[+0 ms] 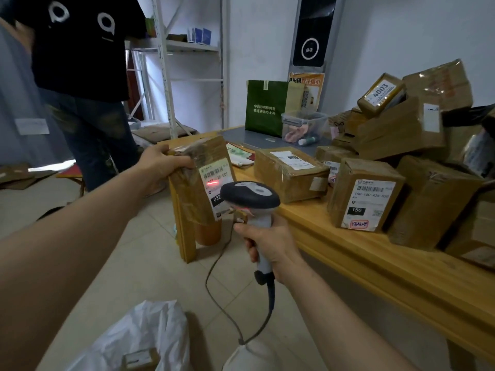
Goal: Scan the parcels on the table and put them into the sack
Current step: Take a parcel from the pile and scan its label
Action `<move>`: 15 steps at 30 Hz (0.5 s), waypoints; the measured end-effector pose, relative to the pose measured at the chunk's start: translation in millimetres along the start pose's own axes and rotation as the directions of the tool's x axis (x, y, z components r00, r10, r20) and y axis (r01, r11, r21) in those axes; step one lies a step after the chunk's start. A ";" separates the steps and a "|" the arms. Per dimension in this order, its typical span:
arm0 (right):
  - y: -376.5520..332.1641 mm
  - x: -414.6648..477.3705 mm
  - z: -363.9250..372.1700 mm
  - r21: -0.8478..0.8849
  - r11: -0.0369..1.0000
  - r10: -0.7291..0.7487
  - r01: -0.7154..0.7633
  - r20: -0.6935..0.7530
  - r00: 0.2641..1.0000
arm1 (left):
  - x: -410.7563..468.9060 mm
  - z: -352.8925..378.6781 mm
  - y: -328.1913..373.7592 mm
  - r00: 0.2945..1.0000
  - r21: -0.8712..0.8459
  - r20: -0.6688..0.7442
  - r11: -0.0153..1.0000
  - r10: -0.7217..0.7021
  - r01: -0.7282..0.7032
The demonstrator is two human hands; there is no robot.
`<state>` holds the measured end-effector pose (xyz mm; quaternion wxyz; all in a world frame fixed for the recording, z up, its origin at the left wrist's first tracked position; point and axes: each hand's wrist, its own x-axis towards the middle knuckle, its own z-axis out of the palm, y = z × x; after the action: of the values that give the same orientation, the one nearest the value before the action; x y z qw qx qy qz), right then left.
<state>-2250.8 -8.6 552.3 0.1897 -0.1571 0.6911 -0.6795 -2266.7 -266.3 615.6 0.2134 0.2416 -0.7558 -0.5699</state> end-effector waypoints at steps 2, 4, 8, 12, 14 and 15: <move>-0.4 -1.9 3.3 -0.022 1.000 0.014 -0.014 0.022 1.000 | -2.4 -3.8 -3.4 1.000 0.041 -0.015 0.999 -0.008 0.009; 0.7 -4.0 6.7 -0.045 0.999 0.021 -0.019 0.035 0.999 | -4.8 -6.7 -6.2 1.000 0.070 -0.020 0.998 0.001 0.001; 2.0 -7.0 13.0 -0.070 0.997 -0.021 0.024 0.044 0.999 | -7.6 -11.7 -9.5 1.000 0.076 -0.019 0.997 -0.002 0.003; 0.9 -6.2 14.9 -0.081 0.996 -0.020 0.025 0.064 0.998 | -5.5 -17.3 -15.2 0.999 0.096 -0.025 0.995 -0.020 0.022; 3.2 -6.1 16.0 -0.095 0.995 -0.011 0.018 0.078 0.997 | -5.1 -18.7 -17.7 0.999 0.107 -0.022 0.994 -0.024 0.027; 4.8 -5.6 16.9 -0.102 0.995 -0.010 0.018 0.081 0.997 | -4.5 -19.5 -19.1 0.999 0.111 -0.021 0.993 -0.029 0.031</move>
<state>-2237.6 -20.7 547.8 0.2042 -0.1986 0.7157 -0.6377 -2249.2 -282.8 602.0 0.1985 0.2700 -0.7806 -0.5275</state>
